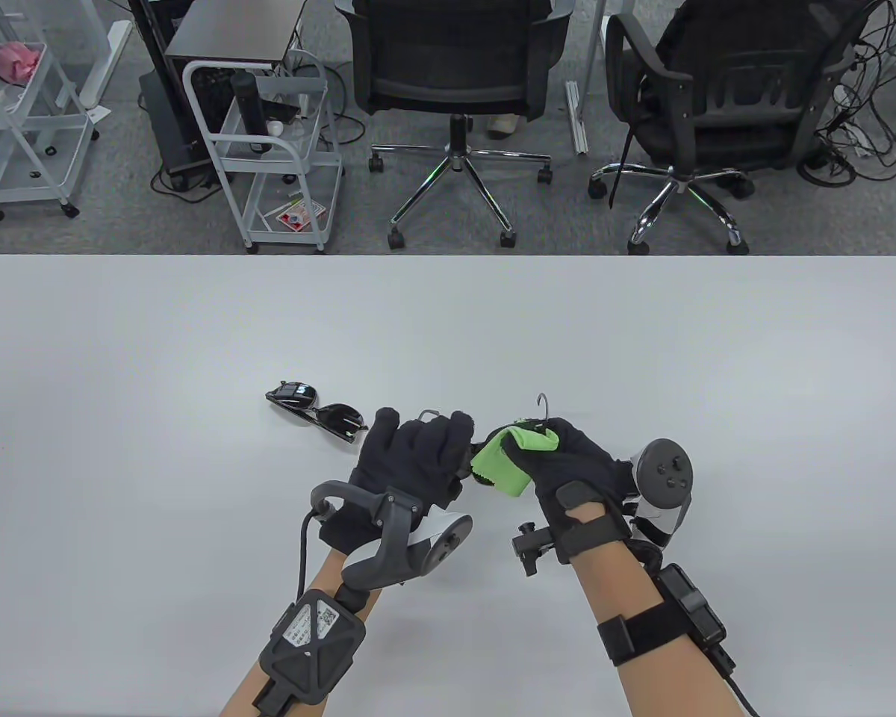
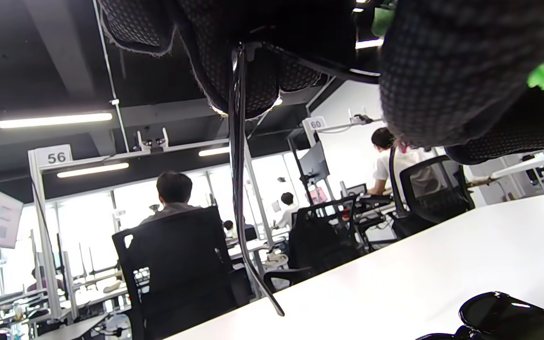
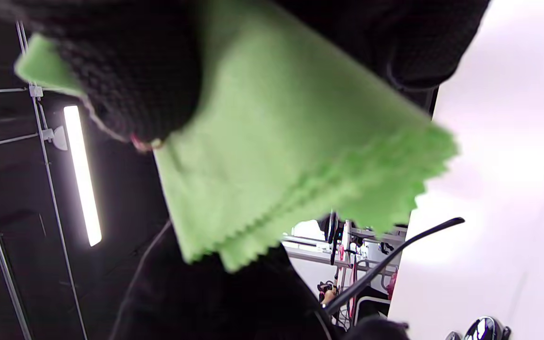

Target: Dust sunglasses

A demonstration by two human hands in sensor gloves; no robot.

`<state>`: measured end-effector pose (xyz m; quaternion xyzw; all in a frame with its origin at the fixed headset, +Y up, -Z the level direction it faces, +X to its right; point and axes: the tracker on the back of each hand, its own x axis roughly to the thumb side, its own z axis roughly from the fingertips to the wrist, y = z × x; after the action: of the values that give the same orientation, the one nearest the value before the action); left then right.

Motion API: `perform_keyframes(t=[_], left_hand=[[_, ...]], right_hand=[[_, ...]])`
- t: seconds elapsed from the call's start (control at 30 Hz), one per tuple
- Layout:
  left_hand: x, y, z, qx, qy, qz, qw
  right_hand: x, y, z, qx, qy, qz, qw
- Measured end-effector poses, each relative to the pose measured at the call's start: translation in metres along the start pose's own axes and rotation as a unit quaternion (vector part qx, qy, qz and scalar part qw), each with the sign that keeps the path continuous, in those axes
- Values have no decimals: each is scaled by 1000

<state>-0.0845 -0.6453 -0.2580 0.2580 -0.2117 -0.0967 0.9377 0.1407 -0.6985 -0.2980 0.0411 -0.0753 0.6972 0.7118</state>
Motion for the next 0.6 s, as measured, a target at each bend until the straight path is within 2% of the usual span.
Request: perform_keyframes(t=[0.07, 0.2, 0.27, 0.4, 0.47, 0.57, 0.6], left_hand=[[-1, 0, 0, -3, 3, 0, 1000], [-6, -4, 2, -15, 5, -1, 1000], [-8, -5, 3, -17, 6, -1, 1000], [-4, -3, 2, -11, 0, 0, 1000], [-1, -2, 2, -11, -1, 13, 1000], [-2, -1, 2, -10, -2, 14, 1000], [-4, 0, 3, -8, 0, 22, 1000]], right_hand=[[-2, 0, 0, 4, 8, -13, 1000], [-11, 4, -4, 77, 40, -90, 992], [-12, 6, -6, 103, 46, -90, 990], [0, 1, -4, 40, 2, 16, 999], [2, 0, 1, -8, 1, 24, 1000], [0, 0, 2, -7, 0, 11, 1000], [-2, 2, 1, 7, 0, -12, 1000]])
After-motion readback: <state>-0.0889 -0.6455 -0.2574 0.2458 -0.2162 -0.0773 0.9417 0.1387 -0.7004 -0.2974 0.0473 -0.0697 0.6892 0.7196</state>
